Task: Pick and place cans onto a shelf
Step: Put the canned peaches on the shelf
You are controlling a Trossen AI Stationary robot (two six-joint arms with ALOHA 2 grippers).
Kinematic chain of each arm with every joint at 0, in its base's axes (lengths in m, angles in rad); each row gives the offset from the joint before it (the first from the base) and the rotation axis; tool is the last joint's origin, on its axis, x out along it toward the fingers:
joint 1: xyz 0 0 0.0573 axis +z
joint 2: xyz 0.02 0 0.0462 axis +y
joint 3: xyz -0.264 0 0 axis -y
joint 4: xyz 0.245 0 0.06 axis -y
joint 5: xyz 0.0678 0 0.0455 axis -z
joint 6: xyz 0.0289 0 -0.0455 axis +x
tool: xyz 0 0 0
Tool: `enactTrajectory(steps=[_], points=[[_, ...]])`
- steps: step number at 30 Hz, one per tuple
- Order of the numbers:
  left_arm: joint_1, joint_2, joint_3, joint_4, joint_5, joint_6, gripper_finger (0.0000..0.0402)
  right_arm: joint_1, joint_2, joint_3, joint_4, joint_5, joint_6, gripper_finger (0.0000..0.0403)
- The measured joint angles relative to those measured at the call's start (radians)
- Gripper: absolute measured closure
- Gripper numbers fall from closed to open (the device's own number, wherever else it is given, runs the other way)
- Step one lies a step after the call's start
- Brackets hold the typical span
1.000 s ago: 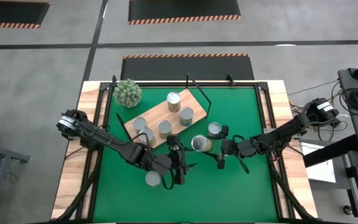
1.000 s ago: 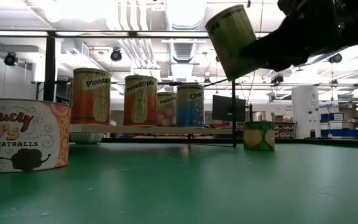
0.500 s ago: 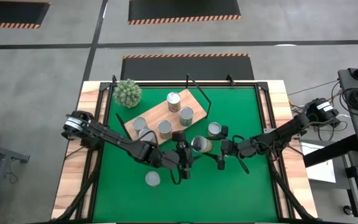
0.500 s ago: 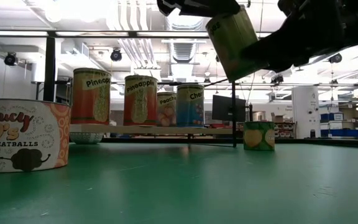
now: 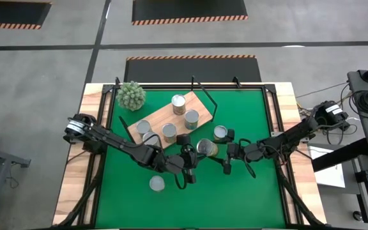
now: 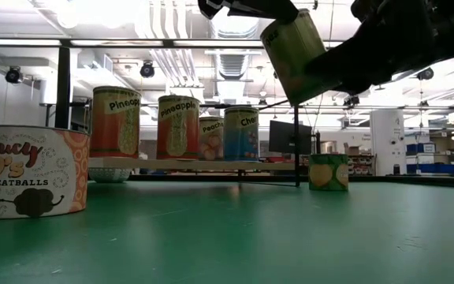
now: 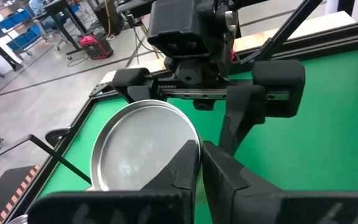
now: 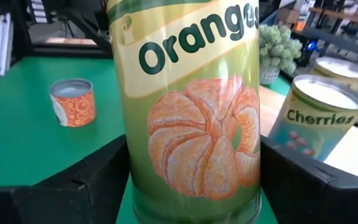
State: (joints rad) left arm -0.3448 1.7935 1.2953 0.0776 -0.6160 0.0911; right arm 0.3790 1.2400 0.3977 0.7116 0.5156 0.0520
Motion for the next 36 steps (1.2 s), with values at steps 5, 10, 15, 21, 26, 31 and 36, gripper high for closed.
enactTrajectory(steps=[5, 10, 15, 21, 26, 31, 36], points=[[-0.004, -0.001, 0.0, -0.004, 0.019, -0.006, 0.0401, 0.0, -0.001, 0.0, 0.005, -0.005, 0.037, 0.0068], [-0.008, 0.0, 0.0, -0.057, 0.039, -0.049, 0.0401, 0.001, -0.004, 0.001, 0.004, -0.078, 0.031, 0.0046], [-0.015, -0.001, 0.0, -0.063, 0.039, -0.049, 0.0401, 0.001, -0.018, 0.001, -0.025, -0.082, 0.027, 0.0046], [-0.04, -0.051, 0.027, -0.209, 0.012, -0.022, 0.0401, 0.003, -0.107, 0.001, -0.092, -0.096, 0.015, 0.0045], [-0.045, -0.092, 0.205, -0.618, 0.006, -0.023, 0.0401, 0.006, -0.252, 0.001, -0.164, -0.108, 0.001, 0.0044], [-0.022, -0.094, 0.449, -1.106, 0.0, -0.051, 0.0401, 0.007, -0.378, 0.001, -0.198, -0.107, -0.051, 0.0044], [0.043, -0.108, 0.597, -1.36, -0.005, -0.008, 0.0401, 0.005, -0.437, 0.056, -0.276, -0.104, -0.118, 0.0044]])
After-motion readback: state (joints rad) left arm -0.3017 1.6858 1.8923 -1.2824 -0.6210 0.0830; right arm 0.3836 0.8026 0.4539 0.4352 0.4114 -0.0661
